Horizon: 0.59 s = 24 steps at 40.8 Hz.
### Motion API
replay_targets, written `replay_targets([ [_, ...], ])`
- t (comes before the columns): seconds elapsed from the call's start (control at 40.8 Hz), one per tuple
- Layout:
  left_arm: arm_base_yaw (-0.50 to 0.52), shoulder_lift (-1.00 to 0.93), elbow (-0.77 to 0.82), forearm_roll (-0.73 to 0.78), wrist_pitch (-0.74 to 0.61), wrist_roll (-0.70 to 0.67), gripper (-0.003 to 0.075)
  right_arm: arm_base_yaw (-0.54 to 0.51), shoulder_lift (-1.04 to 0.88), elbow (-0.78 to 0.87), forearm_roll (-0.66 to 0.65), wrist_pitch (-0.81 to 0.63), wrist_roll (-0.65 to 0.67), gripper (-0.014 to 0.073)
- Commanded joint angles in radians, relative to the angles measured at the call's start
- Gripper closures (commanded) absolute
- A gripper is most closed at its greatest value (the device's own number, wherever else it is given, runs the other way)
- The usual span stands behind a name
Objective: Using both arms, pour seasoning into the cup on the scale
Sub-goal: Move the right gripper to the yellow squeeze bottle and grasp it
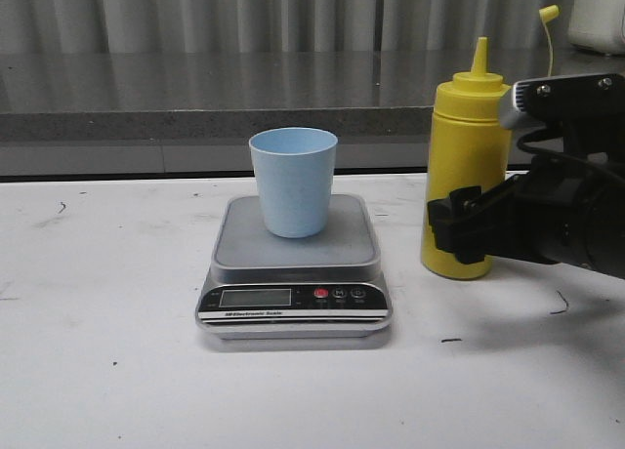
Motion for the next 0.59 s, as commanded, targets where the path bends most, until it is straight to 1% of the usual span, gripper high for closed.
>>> replay_targets([
  [0.0,0.001,0.005,-0.027,-0.002,-0.075,0.002,0.0302,-0.003,-0.027,-0.040,0.018,-0.151,0.002,-0.0004],
  [0.27,0.001,0.005,-0.027,-0.002,-0.075,0.002,0.0302,-0.003,0.040,-0.155,0.026,-0.124,0.002,-0.0004],
  [0.441,0.001,0.005,-0.027,-0.002,-0.075,0.002,0.0302,-0.003,0.064,-0.181,0.031,-0.110,0.002,0.0001],
  [0.49,0.001,0.005,-0.027,-0.002,-0.075,0.002,0.0302,-0.003,0.064,-0.179,0.031,-0.110,0.002,0.0018],
  [0.564,0.001,0.005,-0.027,-0.002,-0.075,0.002,0.0302,-0.003,0.064,-0.179,0.031,-0.110,0.002,0.0091],
])
